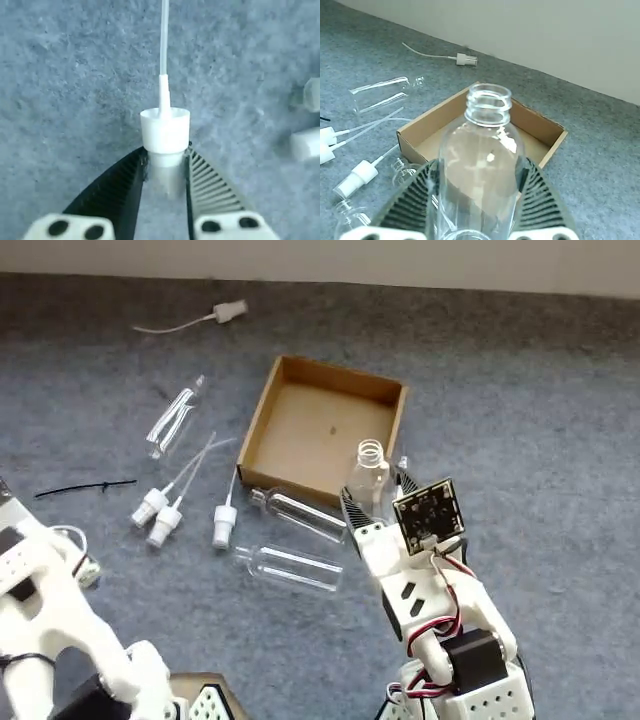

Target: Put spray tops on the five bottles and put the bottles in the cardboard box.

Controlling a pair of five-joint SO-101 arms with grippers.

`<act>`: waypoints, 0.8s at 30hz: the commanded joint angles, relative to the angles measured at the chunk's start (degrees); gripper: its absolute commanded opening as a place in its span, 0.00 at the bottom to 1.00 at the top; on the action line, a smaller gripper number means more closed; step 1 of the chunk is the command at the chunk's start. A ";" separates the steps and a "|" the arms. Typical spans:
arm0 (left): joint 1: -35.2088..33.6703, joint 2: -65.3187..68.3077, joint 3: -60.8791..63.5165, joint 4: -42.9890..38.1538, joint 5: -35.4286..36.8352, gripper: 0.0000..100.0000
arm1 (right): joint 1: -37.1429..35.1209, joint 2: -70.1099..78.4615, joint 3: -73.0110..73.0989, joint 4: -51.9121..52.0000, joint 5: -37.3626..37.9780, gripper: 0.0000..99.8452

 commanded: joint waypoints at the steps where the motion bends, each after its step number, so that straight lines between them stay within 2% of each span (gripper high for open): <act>1: 1.98 -0.13 0.48 -4.31 7.56 0.00 | 0.48 -0.66 -0.57 -1.01 -0.53 0.00; 5: 4.53 -0.13 0.48 -4.13 7.38 0.04 | 0.48 -0.66 -0.57 -1.01 -0.53 0.00; 11: 9.19 -0.13 0.48 -4.04 7.56 0.28 | 0.48 -0.66 -0.57 -1.01 -0.53 0.00; 17: 8.84 -0.22 0.13 -2.64 6.24 0.29 | 0.48 -0.66 -0.57 -1.01 -0.53 0.00; 18: 8.75 -0.57 -0.22 -1.76 3.43 0.28 | 0.48 -0.66 -0.57 -1.01 -0.53 0.00; 20: 7.78 -0.84 -2.33 -0.35 -7.56 0.28 | 0.48 -0.66 -0.57 -1.01 -0.53 0.00; 24: 7.60 -0.66 -9.89 0.79 -40.18 0.24 | 0.48 -0.66 -0.57 -1.01 -0.53 0.00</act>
